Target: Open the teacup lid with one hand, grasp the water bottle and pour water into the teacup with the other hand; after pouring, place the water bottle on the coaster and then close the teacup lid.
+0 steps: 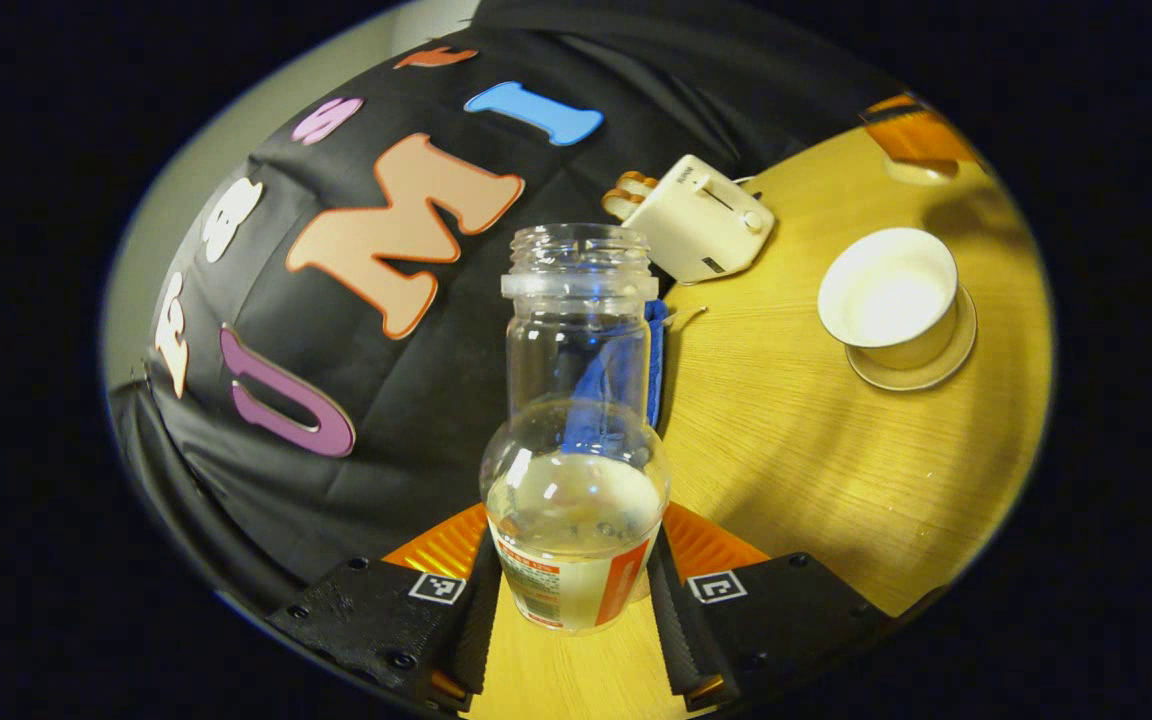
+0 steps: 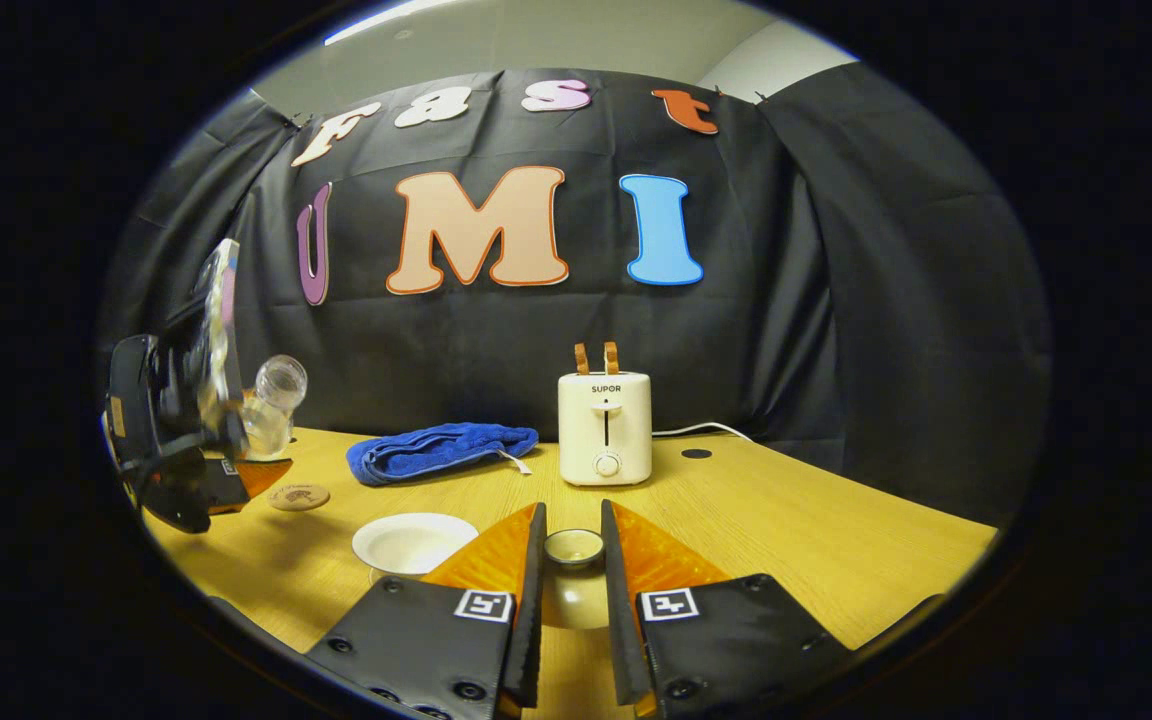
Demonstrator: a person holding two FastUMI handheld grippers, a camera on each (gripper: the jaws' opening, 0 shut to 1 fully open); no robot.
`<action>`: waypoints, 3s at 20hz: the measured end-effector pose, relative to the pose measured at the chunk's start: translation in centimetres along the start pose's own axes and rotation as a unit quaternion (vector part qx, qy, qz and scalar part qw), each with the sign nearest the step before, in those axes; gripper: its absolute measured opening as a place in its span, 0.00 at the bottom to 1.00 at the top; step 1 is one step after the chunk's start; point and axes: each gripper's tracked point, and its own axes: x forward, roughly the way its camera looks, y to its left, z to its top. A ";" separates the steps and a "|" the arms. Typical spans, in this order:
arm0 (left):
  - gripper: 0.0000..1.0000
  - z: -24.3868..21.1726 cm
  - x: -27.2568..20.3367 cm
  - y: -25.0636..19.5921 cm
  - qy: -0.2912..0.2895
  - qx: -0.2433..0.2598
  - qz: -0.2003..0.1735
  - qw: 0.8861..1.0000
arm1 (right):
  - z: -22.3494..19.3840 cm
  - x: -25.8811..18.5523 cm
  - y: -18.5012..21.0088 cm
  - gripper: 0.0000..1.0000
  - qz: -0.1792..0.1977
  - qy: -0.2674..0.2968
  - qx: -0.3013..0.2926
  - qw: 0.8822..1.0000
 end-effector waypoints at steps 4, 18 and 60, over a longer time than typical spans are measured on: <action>0.64 0.1 0.9 -1.3 -0.001 0.066 -0.004 0.998 | 0.3 0.0 -1.5 0.32 -0.005 -0.006 -0.002 1.000; 0.65 0.7 2.6 -0.8 0.012 0.271 -0.013 0.963 | 0.2 0.0 -3.0 0.32 -0.022 -0.004 -0.002 1.000; 0.65 8.0 1.0 3.7 -0.035 0.474 0.064 0.877 | 0.2 0.0 -3.4 0.33 -0.031 -0.003 -0.003 1.000</action>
